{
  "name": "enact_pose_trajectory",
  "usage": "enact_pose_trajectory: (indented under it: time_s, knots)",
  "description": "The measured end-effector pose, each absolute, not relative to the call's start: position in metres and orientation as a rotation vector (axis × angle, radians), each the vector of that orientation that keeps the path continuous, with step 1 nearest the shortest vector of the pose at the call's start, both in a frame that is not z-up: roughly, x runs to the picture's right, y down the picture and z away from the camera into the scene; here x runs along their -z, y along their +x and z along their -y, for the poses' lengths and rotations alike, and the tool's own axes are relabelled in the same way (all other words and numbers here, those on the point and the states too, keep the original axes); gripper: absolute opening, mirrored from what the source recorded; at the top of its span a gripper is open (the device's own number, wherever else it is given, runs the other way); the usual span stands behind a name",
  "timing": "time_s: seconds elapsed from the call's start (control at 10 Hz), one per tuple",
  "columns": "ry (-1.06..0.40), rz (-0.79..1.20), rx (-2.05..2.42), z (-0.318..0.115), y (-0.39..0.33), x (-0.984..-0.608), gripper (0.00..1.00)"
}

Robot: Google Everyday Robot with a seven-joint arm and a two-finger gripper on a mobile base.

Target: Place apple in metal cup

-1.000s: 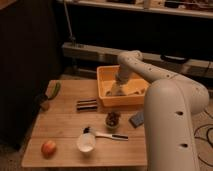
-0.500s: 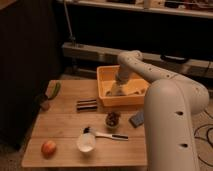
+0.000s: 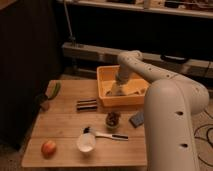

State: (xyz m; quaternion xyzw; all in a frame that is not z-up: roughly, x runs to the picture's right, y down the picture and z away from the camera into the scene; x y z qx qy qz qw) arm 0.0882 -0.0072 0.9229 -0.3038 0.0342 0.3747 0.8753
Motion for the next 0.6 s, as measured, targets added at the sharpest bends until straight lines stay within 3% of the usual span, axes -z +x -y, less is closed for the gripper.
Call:
enact_pose_trajectory:
  time_s: [0.3,0.6]
  knots:
    - [-0.577,-0.042,-0.752,0.015,0.091,-0.898,0.8]
    - [-0.519,0.017,-0.702,0.036,0.09,-0.834,0.8]
